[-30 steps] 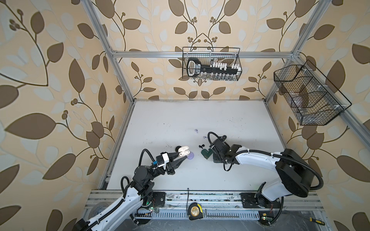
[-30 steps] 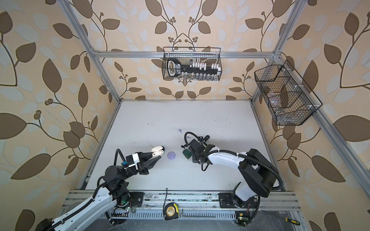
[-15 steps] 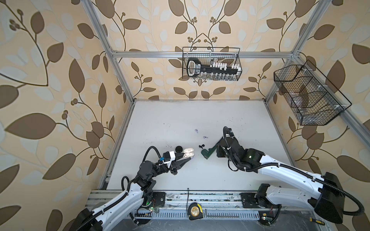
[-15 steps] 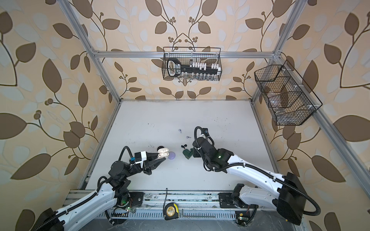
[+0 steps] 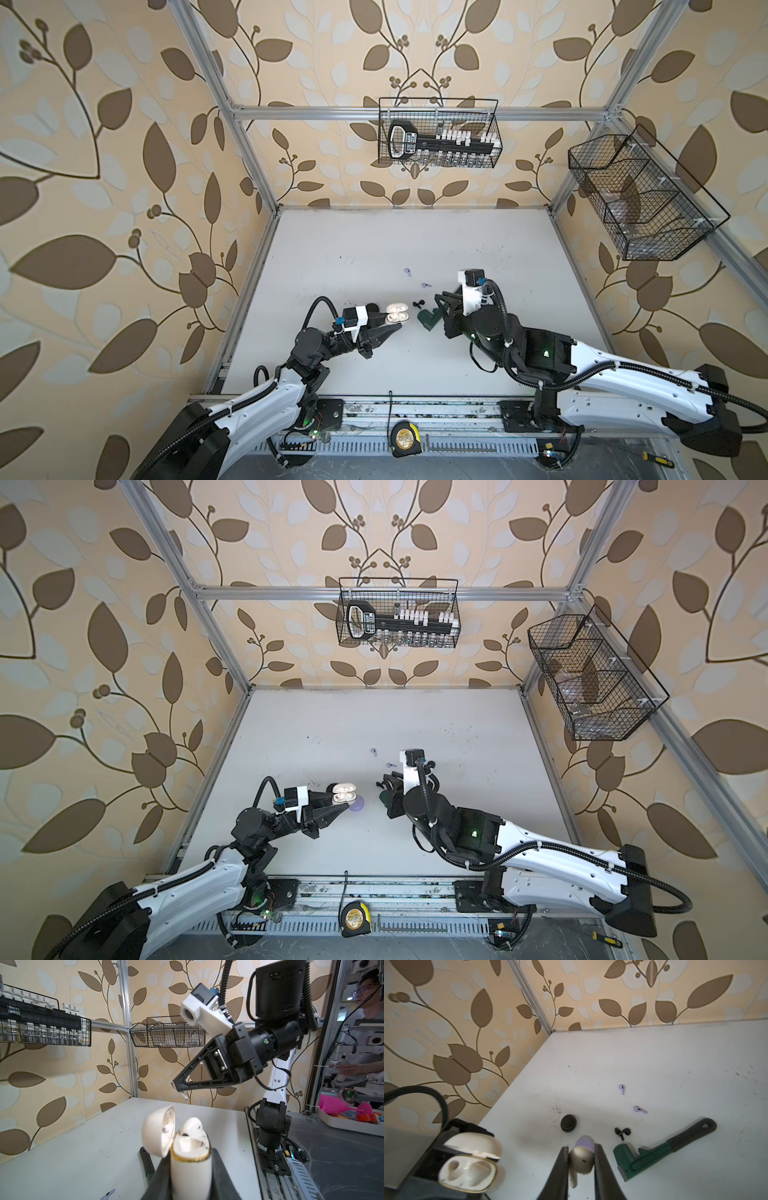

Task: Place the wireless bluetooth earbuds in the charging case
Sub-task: 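Lift the cream earbud with the right gripper toward the held case, then lower the earbud stem-first into the empty slot of the held case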

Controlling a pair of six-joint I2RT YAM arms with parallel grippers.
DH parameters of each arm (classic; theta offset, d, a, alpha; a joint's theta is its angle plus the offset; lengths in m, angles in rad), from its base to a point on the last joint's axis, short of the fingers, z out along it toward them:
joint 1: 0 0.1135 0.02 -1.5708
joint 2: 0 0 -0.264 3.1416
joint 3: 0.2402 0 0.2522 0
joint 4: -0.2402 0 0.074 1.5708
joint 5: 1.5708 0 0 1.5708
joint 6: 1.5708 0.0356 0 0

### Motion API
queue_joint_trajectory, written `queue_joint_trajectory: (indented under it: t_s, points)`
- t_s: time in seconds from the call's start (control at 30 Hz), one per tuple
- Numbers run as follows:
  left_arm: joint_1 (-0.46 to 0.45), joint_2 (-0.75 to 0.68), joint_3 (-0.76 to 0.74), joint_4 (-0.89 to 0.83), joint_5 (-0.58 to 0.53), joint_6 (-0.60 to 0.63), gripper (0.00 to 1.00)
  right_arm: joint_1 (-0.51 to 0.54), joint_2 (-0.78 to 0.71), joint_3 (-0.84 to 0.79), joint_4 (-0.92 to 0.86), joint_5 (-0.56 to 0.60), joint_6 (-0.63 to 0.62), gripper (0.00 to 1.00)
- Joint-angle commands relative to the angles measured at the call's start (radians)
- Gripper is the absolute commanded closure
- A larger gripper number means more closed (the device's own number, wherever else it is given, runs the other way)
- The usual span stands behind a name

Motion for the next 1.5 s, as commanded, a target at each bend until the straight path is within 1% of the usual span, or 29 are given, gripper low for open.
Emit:
queue_joint_trajectory:
  t_s: [0.0,0.13,0.3,0.57,0.77,1.03,1.47]
  points:
    - [-0.012,0.032,0.041,0.169,0.021,-0.045,1.00,0.073,0.000,0.037,0.118,0.114,-0.083,0.81]
    - [-0.023,0.078,0.038,0.227,0.015,-0.058,1.00,0.135,0.023,0.038,0.209,0.144,-0.132,0.81]
    - [-0.039,0.100,0.043,0.231,-0.011,-0.054,1.00,0.175,0.057,0.041,0.301,0.153,-0.163,0.81]
    - [-0.061,0.085,0.037,0.231,-0.031,-0.056,1.00,0.187,0.143,0.075,0.369,0.100,-0.168,0.82]
    - [-0.066,0.084,0.037,0.231,-0.039,-0.058,1.00,0.213,0.199,0.078,0.444,0.083,-0.174,0.82]
    - [-0.067,0.052,0.024,0.225,-0.063,-0.065,1.00,0.231,0.260,0.078,0.491,0.099,-0.168,0.83]
    - [-0.067,0.015,0.016,0.194,-0.074,-0.061,1.00,0.232,0.269,0.054,0.509,0.134,-0.151,0.84]
